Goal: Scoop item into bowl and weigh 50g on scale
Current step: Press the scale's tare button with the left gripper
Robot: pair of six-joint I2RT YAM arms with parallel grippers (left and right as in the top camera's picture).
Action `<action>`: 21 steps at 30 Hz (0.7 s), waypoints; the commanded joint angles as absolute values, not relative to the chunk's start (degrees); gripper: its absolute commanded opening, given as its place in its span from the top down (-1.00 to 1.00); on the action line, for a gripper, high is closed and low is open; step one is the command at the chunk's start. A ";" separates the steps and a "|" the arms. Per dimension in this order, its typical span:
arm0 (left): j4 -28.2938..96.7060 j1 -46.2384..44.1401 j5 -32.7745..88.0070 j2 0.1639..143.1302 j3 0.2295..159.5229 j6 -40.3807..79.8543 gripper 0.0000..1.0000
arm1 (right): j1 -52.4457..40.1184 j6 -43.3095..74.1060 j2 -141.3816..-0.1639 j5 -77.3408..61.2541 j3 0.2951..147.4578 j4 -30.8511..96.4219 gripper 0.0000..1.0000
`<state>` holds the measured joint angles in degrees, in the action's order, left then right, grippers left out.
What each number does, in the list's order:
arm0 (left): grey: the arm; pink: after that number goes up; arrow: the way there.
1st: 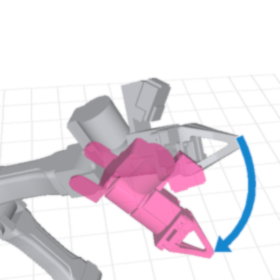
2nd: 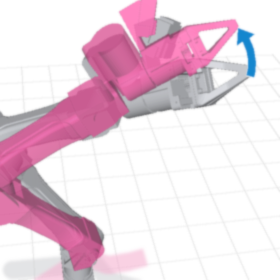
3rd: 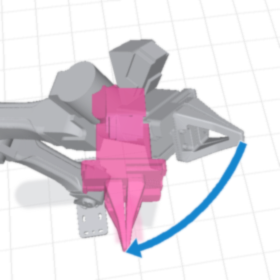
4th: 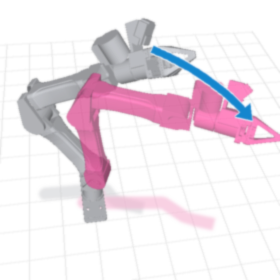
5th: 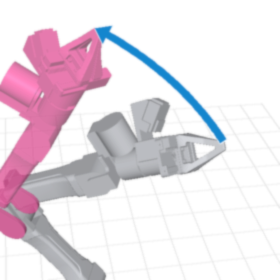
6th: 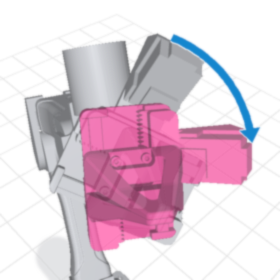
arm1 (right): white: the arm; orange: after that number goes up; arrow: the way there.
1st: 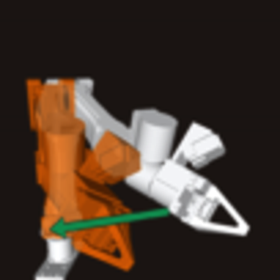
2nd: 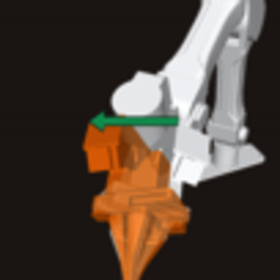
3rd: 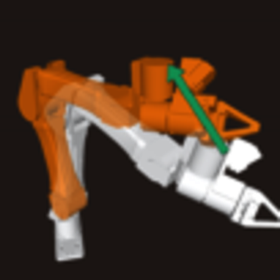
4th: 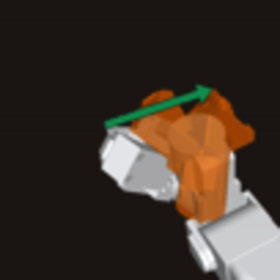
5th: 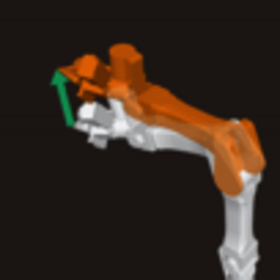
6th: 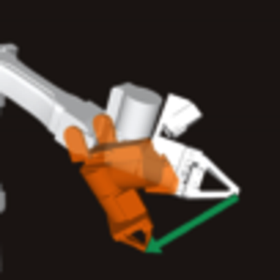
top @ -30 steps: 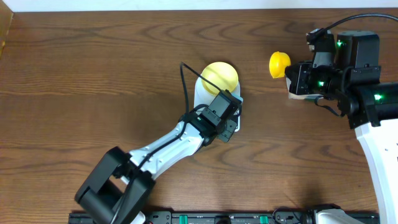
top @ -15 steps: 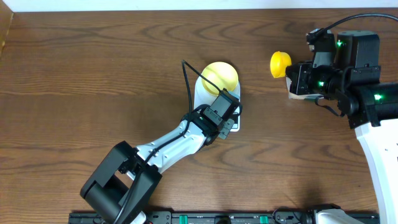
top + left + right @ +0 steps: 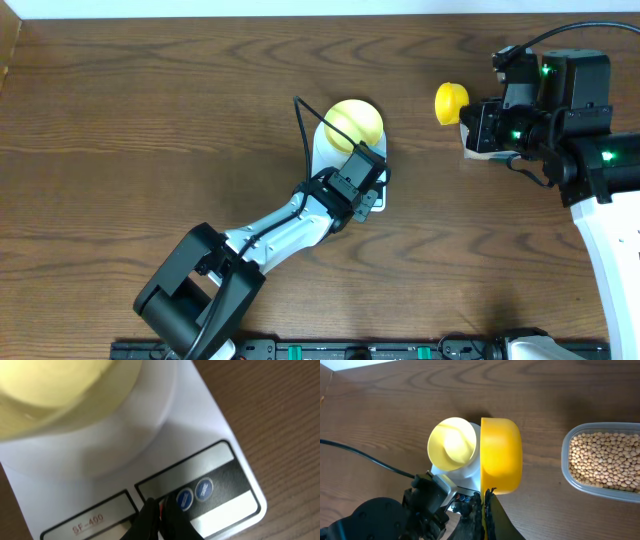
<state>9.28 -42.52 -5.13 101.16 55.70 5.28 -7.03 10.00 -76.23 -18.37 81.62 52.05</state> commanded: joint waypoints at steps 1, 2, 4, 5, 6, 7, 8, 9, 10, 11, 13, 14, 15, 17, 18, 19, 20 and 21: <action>7.75 -42.41 -6.52 102.61 55.18 4.51 0.85 | -6.83 9.28 -76.07 -18.09 82.83 52.07 0.98; 7.53 -42.39 -6.55 102.61 55.18 4.51 0.85 | -6.83 9.28 -76.07 -18.09 82.83 52.07 0.98; 7.27 -42.39 -6.55 102.61 55.18 4.51 0.85 | -6.83 9.26 -76.07 -18.09 82.83 52.10 0.98; 7.29 -42.39 -6.55 102.61 55.18 4.51 0.85 | -6.83 9.19 -76.07 -18.09 82.83 52.07 0.98; 7.35 -42.39 -6.55 102.63 55.18 4.51 0.85 | -6.83 9.10 -76.07 -18.09 82.83 52.07 0.98; 7.40 -42.39 -6.55 102.67 55.18 4.51 0.85 | -6.83 9.10 -76.07 -18.09 82.83 52.05 0.98; 7.40 -42.39 -6.55 102.67 55.18 4.51 0.85 | -6.83 9.10 -76.07 -18.11 82.83 52.05 0.98; 7.38 -42.39 -6.55 102.69 55.18 4.51 0.85 | -6.83 9.10 -76.07 -18.09 82.83 52.05 0.98; 7.38 -42.39 -6.55 102.72 55.18 4.51 0.85 | -6.83 9.10 -76.07 -18.09 82.83 52.07 0.98; 7.40 -42.39 -6.55 102.72 55.18 4.51 0.85 | -6.83 9.10 -76.07 -18.09 82.83 52.10 0.98; 7.40 -42.39 -6.55 102.74 55.18 4.51 0.86 | -6.83 9.10 -76.07 -18.11 82.83 52.10 0.98; 7.40 -42.41 -6.55 102.76 55.18 4.51 0.85 | -6.83 9.10 -76.07 -18.11 82.83 52.10 0.98; 7.40 -42.41 -6.52 102.76 55.18 4.54 0.85 | -6.83 9.10 -76.07 -18.11 82.83 52.10 0.98; 7.42 -42.41 -6.52 102.76 55.18 4.54 0.84 | -6.83 9.10 -76.05 -18.11 82.83 52.07 0.98; 7.42 -42.41 -6.50 102.76 55.18 4.54 0.85 | -6.83 9.10 -76.03 -18.11 82.83 52.07 0.98; 7.70 -42.41 -6.50 102.76 55.18 4.54 0.85 | -6.83 9.10 -76.01 -18.11 82.83 52.07 0.98; 8.08 -42.41 -6.50 102.76 55.18 4.54 0.85 | -6.83 9.10 -76.01 -18.11 82.83 52.07 0.98; 8.47 -42.41 -6.50 102.76 55.18 4.54 0.85 | -6.83 9.10 -76.01 -18.11 82.83 52.07 0.98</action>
<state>7.60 -42.52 -5.34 101.82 55.70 5.26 -7.03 9.98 -76.23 -18.37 81.62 52.05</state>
